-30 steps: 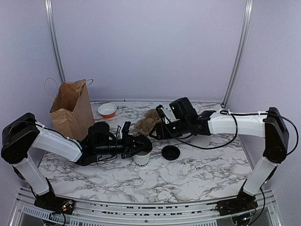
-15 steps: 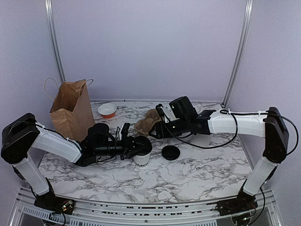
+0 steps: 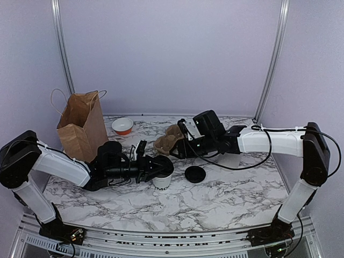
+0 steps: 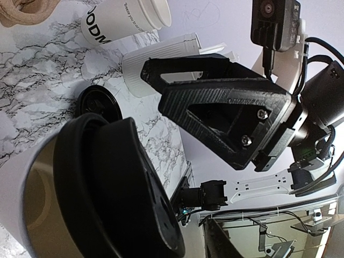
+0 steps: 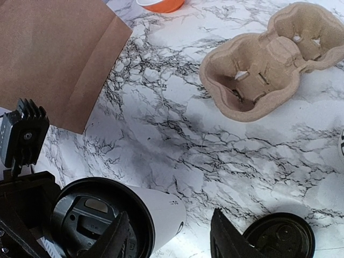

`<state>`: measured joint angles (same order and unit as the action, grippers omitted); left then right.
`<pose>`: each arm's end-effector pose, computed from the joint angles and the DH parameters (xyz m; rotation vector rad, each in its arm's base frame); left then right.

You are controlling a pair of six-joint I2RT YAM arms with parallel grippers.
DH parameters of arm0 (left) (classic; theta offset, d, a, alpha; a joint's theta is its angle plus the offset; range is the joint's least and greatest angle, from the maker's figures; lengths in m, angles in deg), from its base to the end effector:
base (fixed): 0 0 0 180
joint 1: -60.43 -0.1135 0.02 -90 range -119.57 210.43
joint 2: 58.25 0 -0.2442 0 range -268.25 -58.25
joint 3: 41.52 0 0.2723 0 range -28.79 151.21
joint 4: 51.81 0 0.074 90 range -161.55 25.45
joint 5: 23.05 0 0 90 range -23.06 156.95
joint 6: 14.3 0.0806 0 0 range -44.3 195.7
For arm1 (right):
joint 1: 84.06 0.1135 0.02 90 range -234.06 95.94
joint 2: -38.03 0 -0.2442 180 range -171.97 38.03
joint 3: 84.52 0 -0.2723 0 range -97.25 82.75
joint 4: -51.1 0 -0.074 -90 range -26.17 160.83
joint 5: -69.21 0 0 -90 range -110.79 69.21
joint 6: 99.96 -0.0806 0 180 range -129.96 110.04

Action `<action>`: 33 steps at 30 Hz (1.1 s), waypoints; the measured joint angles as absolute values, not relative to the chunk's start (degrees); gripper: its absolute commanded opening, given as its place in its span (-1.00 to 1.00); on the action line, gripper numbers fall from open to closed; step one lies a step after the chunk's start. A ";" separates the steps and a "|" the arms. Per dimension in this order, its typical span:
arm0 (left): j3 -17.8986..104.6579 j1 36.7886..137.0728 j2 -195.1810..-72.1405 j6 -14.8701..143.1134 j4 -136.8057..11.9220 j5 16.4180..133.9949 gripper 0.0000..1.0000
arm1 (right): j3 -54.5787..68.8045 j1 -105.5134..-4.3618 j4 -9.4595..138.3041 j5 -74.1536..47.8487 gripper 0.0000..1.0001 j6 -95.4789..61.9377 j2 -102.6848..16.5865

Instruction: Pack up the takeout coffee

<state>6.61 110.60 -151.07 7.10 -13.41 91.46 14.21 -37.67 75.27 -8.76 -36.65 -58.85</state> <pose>0.2126 -0.3071 0.1498 0.0651 2.0762 -1.7976 0.2837 0.3222 0.1849 -0.5298 2.3554 0.8770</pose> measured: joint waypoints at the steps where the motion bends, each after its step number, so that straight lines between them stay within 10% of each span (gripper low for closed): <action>1: 6.48 110.60 -150.94 7.13 -13.43 91.46 -0.28 | 14.21 -37.67 75.29 -8.76 -0.01 -36.65 -58.85; 33: 0.25 110.01 -144.71 7.54 -13.83 89.34 -0.25 | 14.21 -35.38 75.20 -9.55 -0.01 -37.14 -58.96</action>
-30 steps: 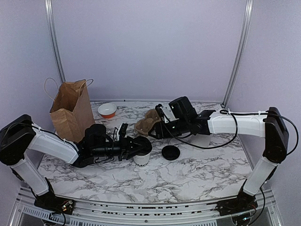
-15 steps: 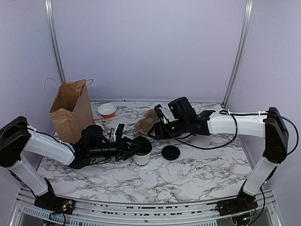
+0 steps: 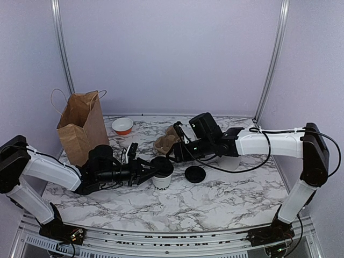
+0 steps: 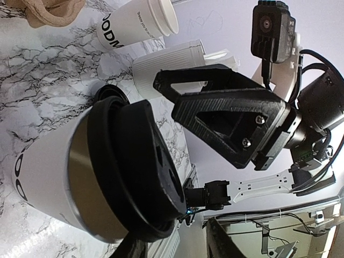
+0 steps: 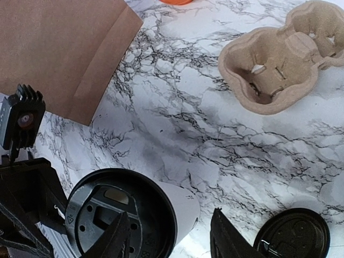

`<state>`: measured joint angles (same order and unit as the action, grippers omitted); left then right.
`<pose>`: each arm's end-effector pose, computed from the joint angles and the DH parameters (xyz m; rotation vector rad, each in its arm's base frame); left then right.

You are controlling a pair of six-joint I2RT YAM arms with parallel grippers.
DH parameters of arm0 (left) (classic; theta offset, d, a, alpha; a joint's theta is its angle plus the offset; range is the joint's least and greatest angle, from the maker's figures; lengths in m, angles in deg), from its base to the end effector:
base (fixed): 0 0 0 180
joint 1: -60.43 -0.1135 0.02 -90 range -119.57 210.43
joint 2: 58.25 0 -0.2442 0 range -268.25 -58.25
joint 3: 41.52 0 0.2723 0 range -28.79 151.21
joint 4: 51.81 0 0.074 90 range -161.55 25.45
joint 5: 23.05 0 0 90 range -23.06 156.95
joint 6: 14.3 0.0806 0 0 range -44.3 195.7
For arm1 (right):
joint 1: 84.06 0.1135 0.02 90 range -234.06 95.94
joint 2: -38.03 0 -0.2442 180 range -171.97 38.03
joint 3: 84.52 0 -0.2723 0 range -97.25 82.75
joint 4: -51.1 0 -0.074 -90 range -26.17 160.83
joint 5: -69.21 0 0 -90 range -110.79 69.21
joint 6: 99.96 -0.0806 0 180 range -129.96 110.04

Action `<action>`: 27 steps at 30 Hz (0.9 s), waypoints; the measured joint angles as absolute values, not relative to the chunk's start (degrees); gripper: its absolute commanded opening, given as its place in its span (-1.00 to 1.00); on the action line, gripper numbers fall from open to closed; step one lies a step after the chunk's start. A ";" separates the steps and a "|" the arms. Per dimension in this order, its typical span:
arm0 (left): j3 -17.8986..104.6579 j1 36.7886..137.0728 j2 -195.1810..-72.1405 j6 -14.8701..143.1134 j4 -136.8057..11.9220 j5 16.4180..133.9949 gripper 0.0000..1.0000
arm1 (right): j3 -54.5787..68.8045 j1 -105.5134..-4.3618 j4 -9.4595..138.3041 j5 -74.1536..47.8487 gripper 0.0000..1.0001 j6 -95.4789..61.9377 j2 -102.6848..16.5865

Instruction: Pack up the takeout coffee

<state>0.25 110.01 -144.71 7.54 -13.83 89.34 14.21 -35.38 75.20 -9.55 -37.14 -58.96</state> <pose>0.2010 -0.2833 0.1484 0.0249 2.0663 -1.7574 0.2717 0.3329 0.1841 -0.5606 2.3554 0.8838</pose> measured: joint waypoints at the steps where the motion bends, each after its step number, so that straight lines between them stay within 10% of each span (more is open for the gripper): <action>1: -0.01 109.97 -144.45 7.56 -13.83 89.29 -0.25 | 14.21 -34.88 75.20 -9.55 -0.01 -37.16 -59.11; 27: -3.42 109.42 -139.27 8.09 -15.31 87.90 -0.24 | 14.21 -33.17 75.20 -10.03 -0.02 -37.42 -60.03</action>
